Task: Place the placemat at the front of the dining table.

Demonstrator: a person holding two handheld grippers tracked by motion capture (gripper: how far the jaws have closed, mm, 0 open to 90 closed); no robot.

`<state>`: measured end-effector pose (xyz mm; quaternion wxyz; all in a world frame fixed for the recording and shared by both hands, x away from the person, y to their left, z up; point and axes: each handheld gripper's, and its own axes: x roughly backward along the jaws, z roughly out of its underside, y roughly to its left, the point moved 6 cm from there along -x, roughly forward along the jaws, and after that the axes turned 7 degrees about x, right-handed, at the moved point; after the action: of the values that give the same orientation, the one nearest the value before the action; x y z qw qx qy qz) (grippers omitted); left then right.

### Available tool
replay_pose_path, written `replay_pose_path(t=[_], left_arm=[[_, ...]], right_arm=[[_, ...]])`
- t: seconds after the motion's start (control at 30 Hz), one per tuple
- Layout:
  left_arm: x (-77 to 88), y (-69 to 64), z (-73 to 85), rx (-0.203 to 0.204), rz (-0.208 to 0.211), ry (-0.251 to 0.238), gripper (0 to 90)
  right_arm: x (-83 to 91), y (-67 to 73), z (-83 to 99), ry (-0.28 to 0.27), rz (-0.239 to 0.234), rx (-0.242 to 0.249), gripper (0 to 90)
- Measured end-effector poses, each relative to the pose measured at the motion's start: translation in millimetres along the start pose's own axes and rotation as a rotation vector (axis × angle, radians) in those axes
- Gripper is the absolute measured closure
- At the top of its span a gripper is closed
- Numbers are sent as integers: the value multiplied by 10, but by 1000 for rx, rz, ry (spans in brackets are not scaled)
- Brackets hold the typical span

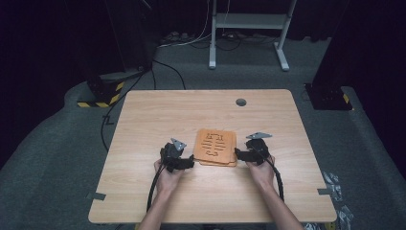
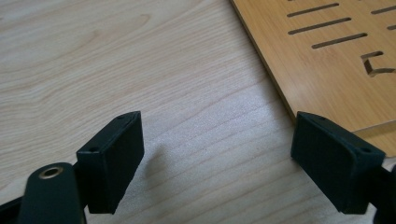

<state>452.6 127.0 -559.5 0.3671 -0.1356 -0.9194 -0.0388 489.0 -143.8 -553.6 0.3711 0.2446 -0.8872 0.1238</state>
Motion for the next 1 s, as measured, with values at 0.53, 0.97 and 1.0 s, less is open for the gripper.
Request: replay_pose_path(t=[0.53,0.97,1.0], left_arm=[[-28,-108,-105,9,37,0,174],[-38,-90,-81,30,66,-9,187],[-38,-90,-81,28,66,-9,188]], right_arm=[[-50,75,-14,3,-26,16,281],[-52,72,-12,3,-24,11,279],[-52,72,-12,3,-24,14,279]])
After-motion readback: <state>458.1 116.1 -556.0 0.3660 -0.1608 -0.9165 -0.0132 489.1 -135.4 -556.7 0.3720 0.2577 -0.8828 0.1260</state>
